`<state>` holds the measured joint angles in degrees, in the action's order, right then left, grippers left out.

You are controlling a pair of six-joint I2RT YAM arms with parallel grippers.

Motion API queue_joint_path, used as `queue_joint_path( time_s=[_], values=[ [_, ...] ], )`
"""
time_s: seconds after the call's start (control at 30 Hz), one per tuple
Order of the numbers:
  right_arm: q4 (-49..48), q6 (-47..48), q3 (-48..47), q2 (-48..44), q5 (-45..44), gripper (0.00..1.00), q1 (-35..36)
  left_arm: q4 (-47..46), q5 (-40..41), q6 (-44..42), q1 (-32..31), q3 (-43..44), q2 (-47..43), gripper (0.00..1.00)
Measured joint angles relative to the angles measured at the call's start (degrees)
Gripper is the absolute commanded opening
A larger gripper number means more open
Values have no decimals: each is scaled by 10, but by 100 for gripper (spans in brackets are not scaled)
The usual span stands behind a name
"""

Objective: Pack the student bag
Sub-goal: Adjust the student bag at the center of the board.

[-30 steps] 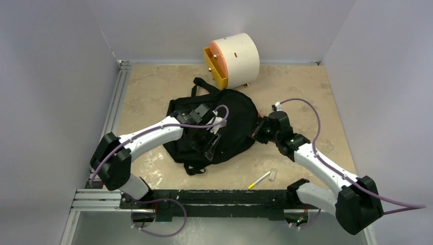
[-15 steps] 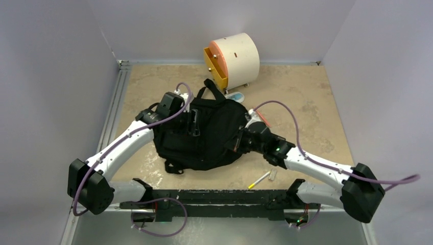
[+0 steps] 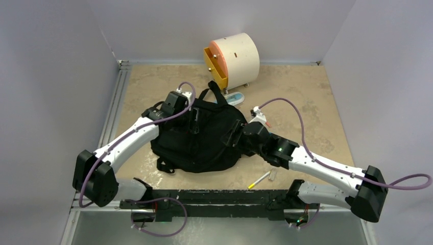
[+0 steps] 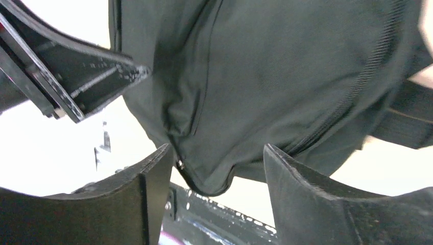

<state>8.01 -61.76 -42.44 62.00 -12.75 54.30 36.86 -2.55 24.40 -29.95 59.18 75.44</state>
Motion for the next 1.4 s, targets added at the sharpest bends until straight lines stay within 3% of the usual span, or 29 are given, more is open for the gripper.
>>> queue_joint_path(
  time_s=[0.13, 0.27, 0.67, 0.8, 0.93, 1.1, 1.23, 1.4],
  values=[
    [71, -38, -20, -13, -66, 78, -5, -23, -8, -19, 0, 3, 39, 63],
    [109, -59, -20, -9, -88, 77, -17, -39, -31, -39, 0, 24, 81, 59],
    [88, -33, -3, 33, -35, 59, -95, -60, -75, -75, 0, 64, 145, 0],
    [89, -17, -3, 32, -31, 58, -114, -71, -95, -75, 2, 47, 140, 0],
    [103, -10, -4, 18, -40, 74, -123, -86, -116, -75, 4, 26, 128, 0],
    [140, -8, -11, -15, -57, 78, -125, -94, -127, -75, 4, 22, 126, 0],
    [138, -8, -5, -24, -47, 70, -127, -95, -131, -75, 4, 22, 127, 0],
    [83, 6, 23, 7, 5, 50, -130, -94, -135, -74, 4, 22, 129, 0]
  ],
)
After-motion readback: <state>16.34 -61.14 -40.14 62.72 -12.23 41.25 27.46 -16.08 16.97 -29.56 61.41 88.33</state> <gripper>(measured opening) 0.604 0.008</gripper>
